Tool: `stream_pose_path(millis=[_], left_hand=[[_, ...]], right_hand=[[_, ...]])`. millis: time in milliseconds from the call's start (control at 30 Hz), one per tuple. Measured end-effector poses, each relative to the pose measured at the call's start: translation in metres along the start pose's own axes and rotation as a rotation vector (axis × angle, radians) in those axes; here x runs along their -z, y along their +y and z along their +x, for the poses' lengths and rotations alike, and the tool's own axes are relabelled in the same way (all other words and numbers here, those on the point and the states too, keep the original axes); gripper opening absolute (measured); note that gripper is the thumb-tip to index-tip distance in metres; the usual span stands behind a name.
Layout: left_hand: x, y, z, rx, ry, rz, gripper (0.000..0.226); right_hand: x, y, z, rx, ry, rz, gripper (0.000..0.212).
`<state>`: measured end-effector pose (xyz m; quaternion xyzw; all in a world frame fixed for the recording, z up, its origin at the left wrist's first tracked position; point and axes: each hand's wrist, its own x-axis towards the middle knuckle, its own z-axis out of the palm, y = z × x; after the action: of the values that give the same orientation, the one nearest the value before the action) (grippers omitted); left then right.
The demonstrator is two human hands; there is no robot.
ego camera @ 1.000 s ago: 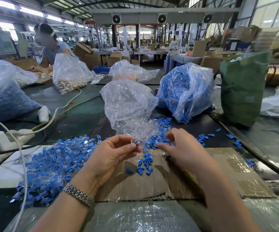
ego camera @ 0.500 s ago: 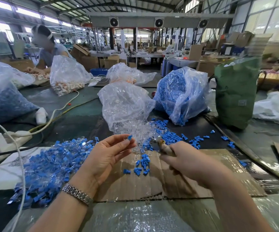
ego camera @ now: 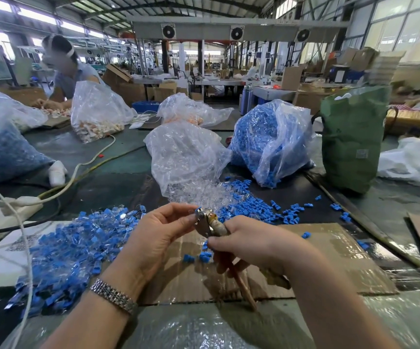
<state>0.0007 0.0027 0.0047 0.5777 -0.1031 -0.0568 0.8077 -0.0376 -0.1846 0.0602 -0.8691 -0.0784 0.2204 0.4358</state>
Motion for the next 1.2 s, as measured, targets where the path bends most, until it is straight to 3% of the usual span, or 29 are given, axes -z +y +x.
stream_pose_path(millis=[133, 267, 467, 533, 600, 667, 733, 800, 967, 1033, 1067, 1133, 1200], left_hand=[[0.004, -0.003, 0.002, -0.008, -0.015, 0.050, 0.027], [0.004, -0.004, 0.002, -0.056, -0.015, 0.156, 0.024], [0.002, -0.004, 0.000, -0.078, 0.041, 0.273, 0.019], [0.003, -0.003, 0.000, -0.146, 0.136, 0.345, 0.013], [0.009, -0.003, 0.001, -0.251, 0.337, 0.612, 0.012], [0.016, -0.004, 0.002, -0.293, 0.529, 0.998, 0.016], [0.016, -0.006, 0.001, -0.312, 0.600, 1.279, 0.019], [0.012, -0.009, 0.001, -0.364, 0.539, 1.363, 0.020], [-0.003, -0.018, 0.003, -0.369, 0.022, 1.332, 0.021], [-0.004, -0.021, 0.004, -0.362, -0.049, 1.372, 0.022], [-0.004, -0.021, 0.004, -0.352, -0.065, 1.380, 0.023], [-0.004, -0.022, 0.005, -0.342, -0.081, 1.364, 0.022], [-0.004, -0.021, 0.005, -0.339, -0.077, 1.362, 0.018]], right_hand=[[-0.008, 0.004, -0.001, -0.011, 0.054, 0.063, 0.038], [-0.017, 0.007, 0.007, -0.002, 0.196, -0.082, 0.058], [-0.009, 0.012, 0.006, -0.015, 0.111, 0.014, 0.054], [0.002, 0.019, 0.002, -0.050, 0.118, 0.082, 0.049], [0.017, 0.027, 0.000, -0.076, 0.238, 0.049, 0.037], [0.030, 0.036, -0.002, -0.152, 0.411, -0.200, 0.032], [0.037, 0.046, -0.001, -0.257, 0.525, -0.452, 0.032], [0.035, 0.055, 0.002, -0.334, 0.533, -0.589, 0.041], [0.021, 0.061, 0.013, -0.358, 0.517, -0.713, 0.053], [0.018, 0.053, 0.018, -0.277, 0.582, -0.730, 0.053], [0.017, 0.047, 0.022, -0.202, 0.596, -0.734, 0.043], [0.014, 0.036, 0.030, -0.046, 0.522, -0.710, 0.020], [0.009, 0.027, 0.036, 0.038, 0.399, -0.663, 0.024]])
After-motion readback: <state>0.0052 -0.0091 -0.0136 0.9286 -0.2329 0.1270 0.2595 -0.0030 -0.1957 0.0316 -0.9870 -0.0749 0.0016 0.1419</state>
